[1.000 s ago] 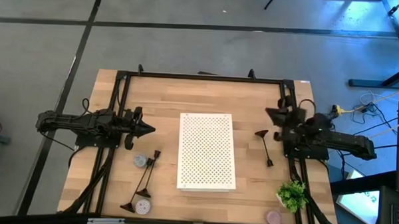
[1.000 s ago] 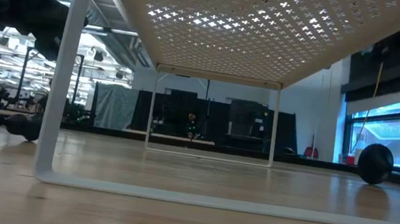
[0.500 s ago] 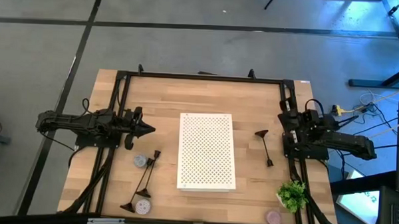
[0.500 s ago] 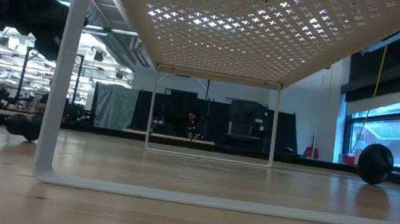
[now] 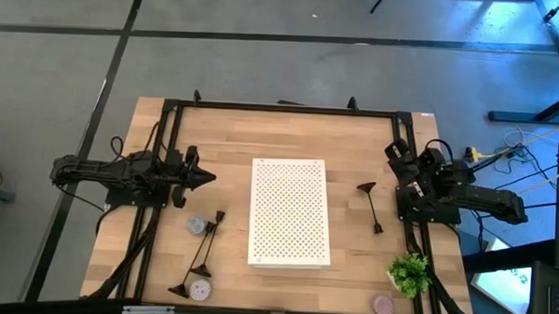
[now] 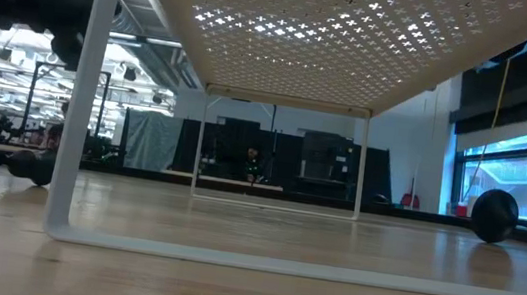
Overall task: Pick & Place candle stick holders
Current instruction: Put the blue scented candle on the shelf
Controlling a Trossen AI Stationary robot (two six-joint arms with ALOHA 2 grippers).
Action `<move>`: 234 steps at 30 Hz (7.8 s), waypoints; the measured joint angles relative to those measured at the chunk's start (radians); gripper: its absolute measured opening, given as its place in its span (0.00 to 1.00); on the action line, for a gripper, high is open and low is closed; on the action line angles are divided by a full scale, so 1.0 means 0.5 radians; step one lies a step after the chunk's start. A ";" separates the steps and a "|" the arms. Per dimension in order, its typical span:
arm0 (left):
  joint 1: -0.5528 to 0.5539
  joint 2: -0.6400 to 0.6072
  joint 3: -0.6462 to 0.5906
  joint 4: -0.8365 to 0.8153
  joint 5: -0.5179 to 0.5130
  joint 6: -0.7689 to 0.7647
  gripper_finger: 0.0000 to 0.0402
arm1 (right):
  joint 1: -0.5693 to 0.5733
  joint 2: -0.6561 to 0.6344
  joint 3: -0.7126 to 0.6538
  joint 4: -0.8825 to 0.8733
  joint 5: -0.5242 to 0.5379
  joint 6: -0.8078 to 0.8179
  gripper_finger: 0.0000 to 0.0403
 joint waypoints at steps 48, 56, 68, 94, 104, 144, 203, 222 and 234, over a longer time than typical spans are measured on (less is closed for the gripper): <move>-0.323 0.921 0.501 1.457 0.369 0.530 0.01 | -0.002 0.000 -0.002 -0.102 0.166 -0.175 0.00; -0.347 1.168 0.843 0.669 0.257 0.367 0.02 | -0.002 0.000 -0.002 -0.107 0.166 -0.175 0.00; -0.540 1.490 1.426 -0.816 -0.128 -0.124 0.22 | -0.002 0.000 -0.002 -0.113 0.165 -0.175 0.00; -0.929 2.441 1.768 -2.483 -0.002 -0.946 0.61 | -0.002 0.000 -0.002 -0.146 0.180 -0.176 0.00; -1.154 2.819 1.767 -2.411 -0.077 -0.731 0.70 | -0.001 0.000 -0.002 -0.158 0.181 -0.176 0.00; -0.935 3.150 1.765 -2.311 -0.029 -0.835 0.79 | -0.002 -0.001 -0.002 -0.206 0.270 -0.174 0.00; -0.495 2.931 1.441 -1.366 0.114 -0.402 0.44 | -0.001 -0.001 -0.002 -0.233 0.308 -0.195 0.00; -0.483 2.744 1.456 -1.521 -0.094 -0.393 0.42 | -0.002 -0.001 -0.002 -0.234 0.318 -0.203 0.00; -0.483 2.267 1.459 -1.242 -0.466 -0.232 0.42 | -0.001 -0.001 -0.002 -0.234 0.324 -0.219 0.00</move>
